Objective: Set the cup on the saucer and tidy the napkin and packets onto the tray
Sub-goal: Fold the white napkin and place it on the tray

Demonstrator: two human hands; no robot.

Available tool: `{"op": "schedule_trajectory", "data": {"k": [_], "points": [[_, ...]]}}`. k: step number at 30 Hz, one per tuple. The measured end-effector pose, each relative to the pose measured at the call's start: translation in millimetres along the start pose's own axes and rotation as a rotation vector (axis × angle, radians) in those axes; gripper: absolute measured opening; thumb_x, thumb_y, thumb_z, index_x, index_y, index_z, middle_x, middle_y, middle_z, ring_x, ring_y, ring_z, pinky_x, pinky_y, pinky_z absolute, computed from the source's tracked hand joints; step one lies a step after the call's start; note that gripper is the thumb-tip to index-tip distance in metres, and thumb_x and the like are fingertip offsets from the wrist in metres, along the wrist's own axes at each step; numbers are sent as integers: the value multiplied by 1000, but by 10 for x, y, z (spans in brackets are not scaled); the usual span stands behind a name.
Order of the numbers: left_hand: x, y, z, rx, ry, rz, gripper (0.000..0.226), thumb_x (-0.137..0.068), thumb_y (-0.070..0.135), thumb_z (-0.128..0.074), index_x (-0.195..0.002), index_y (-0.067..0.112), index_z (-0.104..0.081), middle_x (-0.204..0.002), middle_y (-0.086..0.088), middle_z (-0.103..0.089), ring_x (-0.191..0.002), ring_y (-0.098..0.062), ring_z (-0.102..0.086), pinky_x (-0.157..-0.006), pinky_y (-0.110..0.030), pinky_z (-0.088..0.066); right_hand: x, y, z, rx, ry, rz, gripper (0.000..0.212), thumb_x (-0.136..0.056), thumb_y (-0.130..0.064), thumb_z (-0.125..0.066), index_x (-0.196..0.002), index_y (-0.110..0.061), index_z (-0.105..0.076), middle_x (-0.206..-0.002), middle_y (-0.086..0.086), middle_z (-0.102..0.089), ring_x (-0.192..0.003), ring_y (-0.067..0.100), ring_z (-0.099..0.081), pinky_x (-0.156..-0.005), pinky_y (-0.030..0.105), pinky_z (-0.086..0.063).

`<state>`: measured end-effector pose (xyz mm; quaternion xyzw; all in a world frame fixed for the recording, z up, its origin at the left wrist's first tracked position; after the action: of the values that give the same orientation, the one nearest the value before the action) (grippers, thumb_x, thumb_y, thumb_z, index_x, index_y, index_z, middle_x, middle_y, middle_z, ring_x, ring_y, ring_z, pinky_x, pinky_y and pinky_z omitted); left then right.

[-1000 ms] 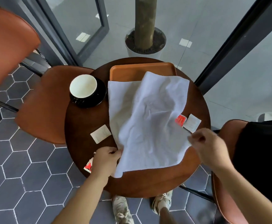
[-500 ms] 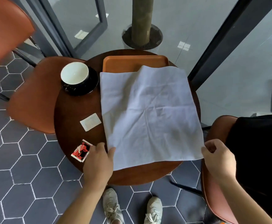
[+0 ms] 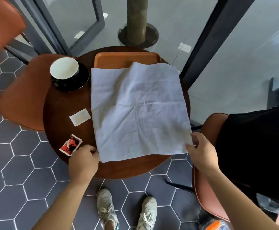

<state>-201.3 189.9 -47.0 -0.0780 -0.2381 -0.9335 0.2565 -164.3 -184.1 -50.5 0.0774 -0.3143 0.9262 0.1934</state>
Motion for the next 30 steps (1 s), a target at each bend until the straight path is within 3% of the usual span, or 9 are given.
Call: {"op": "schedule_trajectory", "data": {"k": [3,6,9,12,16,20,24,27,30], "points": [[-12,-62,103,120,100,76,16,-86,19,-63,-96,17,-76,-88,-9,-75,-87,-38,-65,-74,-40,-50,4,42,12,9,-13,6,43,-84,-17,-65,-127,-22,-59,-93,-7,-65,-78,13,-60,-62,25,-40],[80,-96,301,313,304,82,24,-82,21,-60,-102,20,-73,-85,-7,-73,-78,-32,-66,-76,-41,-52,15,82,15,7,-9,3,41,-86,-11,-63,-125,-21,-62,-82,-11,-62,-71,1,-57,-56,15,-37],[269,-134,428,359,475,16,22,-83,15,-64,-103,23,-66,-81,-1,-66,-76,-24,-59,-75,-37,-47,29,115,3,-2,-7,-19,40,-85,-9,-63,-122,-22,-63,-78,-12,-60,-69,0,-56,-55,14,-36],[376,-239,306,357,308,137,24,-80,1,-65,-100,14,-70,-79,-6,-62,-81,-31,-59,-73,-39,-44,46,136,-8,-2,-12,-29,39,-85,-10,-64,-121,-24,-64,-76,-13,-61,-66,0,-57,-53,15,-36],[388,-305,290,292,369,94,30,-74,-11,-66,-92,12,-74,-81,-2,-55,-78,-27,-53,-69,-31,-34,38,140,-3,-18,4,-7,38,-83,-10,-68,-118,-25,-66,-79,-21,-61,-68,1,-59,-57,18,-39],[355,-339,282,364,360,138,31,-74,-9,-69,-88,19,-73,-91,-7,-60,-76,-28,-62,-74,-34,-44,72,112,19,-38,3,0,33,-84,-11,-69,-113,-27,-68,-82,-17,-65,-67,5,-62,-57,19,-41],[326,-416,291,525,302,233,37,-79,-3,-67,-79,34,-69,-97,-6,-63,-59,-24,-69,-71,-47,-60,128,91,90,-67,-4,-25,17,-87,-15,-67,-89,-31,-70,-79,-11,-71,-61,12,-68,-50,23,-47],[349,-447,315,553,290,225,40,-80,0,-67,-78,40,-67,-94,5,-62,-53,-18,-67,-65,-45,-60,142,145,180,-111,21,-46,16,-84,-14,-70,-83,-30,-73,-73,-9,-73,-65,16,-70,-60,32,-55],[368,-469,321,499,264,187,41,-79,1,-68,-75,41,-68,-87,13,-62,-59,-26,-67,-58,-32,-56,151,210,239,-211,37,-68,16,-84,-10,-71,-86,-25,-76,-67,-9,-73,-56,9,-70,-55,26,-56]]}}
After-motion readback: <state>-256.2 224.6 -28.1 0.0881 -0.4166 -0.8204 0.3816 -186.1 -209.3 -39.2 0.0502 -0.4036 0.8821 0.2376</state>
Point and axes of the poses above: each hand's wrist, its own x-axis away from the middle knuckle, its own z-axis out of the back of the hand, y = z × x, the point moved 2 cm from there along -x, towards the middle knuckle
